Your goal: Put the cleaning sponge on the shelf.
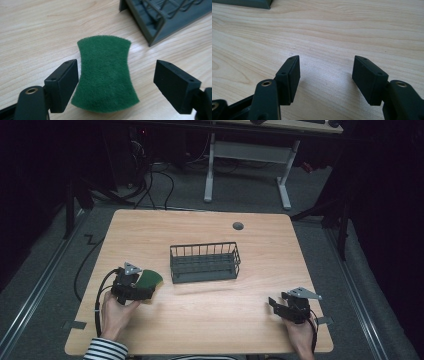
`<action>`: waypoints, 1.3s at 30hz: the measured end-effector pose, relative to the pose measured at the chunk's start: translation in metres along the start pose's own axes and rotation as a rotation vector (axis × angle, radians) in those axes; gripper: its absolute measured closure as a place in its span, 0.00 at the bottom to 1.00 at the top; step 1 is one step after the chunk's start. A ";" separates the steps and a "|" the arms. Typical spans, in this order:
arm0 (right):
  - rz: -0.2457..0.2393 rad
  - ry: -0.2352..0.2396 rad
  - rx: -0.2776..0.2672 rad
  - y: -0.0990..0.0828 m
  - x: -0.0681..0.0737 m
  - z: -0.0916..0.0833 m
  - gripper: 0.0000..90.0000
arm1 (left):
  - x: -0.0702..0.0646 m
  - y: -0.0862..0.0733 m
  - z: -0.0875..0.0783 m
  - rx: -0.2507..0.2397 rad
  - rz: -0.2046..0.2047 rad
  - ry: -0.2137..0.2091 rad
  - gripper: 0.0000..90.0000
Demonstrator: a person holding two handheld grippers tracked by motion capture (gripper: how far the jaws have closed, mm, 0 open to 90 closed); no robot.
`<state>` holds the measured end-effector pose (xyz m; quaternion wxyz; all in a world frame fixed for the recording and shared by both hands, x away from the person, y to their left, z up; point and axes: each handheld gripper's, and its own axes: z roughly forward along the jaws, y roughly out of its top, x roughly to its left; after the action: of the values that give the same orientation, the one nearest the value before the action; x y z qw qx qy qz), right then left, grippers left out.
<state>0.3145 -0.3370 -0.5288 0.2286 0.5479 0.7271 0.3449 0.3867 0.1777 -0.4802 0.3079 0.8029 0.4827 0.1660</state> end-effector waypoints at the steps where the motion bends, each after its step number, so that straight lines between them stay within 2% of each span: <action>1: -0.003 -0.005 0.003 0.000 0.000 0.001 0.43 | 0.000 0.000 0.000 0.000 0.000 0.000 0.23; 3: -0.003 -0.009 0.020 0.001 0.000 0.002 0.42 | 0.002 0.002 0.008 0.025 -0.007 -0.001 0.23; 5: -0.026 -0.029 0.033 0.002 0.002 0.004 0.42 | 0.003 0.004 0.015 0.047 -0.007 0.006 0.21; 12: -0.039 -0.039 0.036 0.002 0.004 0.004 0.41 | 0.005 0.012 0.031 0.096 0.020 0.051 0.21; 15: -0.042 -0.038 0.035 0.002 0.004 0.004 0.40 | 0.006 0.014 0.036 0.106 0.013 0.042 0.22; 20: -0.043 -0.038 0.038 0.002 0.004 0.005 0.40 | 0.004 0.014 0.046 0.162 0.018 0.033 0.23; 25: -0.043 -0.039 0.038 0.002 0.005 0.005 0.40 | 0.001 0.021 0.050 0.197 0.038 0.042 0.25; 27: -0.044 -0.039 0.038 0.002 0.005 0.005 0.40 | -0.001 0.026 0.053 0.229 0.048 0.059 0.26; 31: -0.044 -0.039 0.038 0.002 0.005 0.005 0.40 | 0.000 0.029 0.055 0.255 0.034 0.051 0.27; 39: -0.043 -0.038 0.038 0.002 0.004 0.005 0.39 | -0.001 0.031 0.058 0.285 0.033 0.057 0.27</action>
<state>0.3178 -0.3313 -0.5301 0.2394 0.5427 0.7407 0.3155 0.4402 0.1465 -0.5037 0.1739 0.8413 0.4966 0.1236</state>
